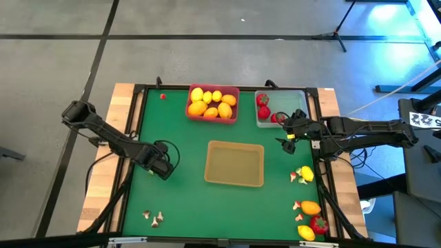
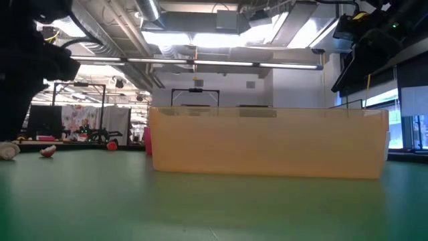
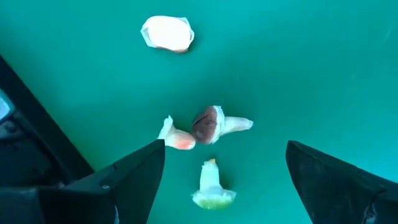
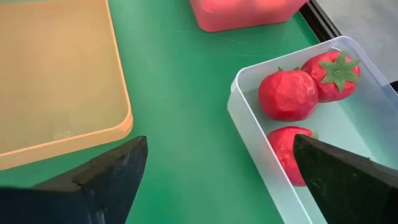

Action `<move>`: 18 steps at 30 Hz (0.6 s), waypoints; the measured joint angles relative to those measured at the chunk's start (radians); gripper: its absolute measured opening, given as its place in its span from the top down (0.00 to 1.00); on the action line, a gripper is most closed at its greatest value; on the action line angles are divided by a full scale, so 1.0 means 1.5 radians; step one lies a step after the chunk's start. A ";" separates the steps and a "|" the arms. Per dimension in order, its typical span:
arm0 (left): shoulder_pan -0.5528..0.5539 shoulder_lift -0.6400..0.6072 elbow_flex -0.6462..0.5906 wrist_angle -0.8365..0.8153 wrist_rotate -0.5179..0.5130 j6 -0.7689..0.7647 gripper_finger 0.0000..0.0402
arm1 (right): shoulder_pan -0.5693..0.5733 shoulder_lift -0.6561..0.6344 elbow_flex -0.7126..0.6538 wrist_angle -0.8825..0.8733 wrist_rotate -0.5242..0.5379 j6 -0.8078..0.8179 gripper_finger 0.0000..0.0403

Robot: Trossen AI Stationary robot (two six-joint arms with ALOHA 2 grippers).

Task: Sort produce into baskets
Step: Put the brown mushroom into the orange bin

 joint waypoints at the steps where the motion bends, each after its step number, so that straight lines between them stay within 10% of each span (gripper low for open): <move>1: 0.000 0.000 -0.007 0.006 -0.001 0.002 0.19 | 0.000 0.000 0.000 0.000 0.000 0.000 0.01; 18: 0.000 -0.001 -0.104 0.099 -0.009 0.024 0.46 | 0.000 0.000 0.000 0.001 0.000 0.001 0.01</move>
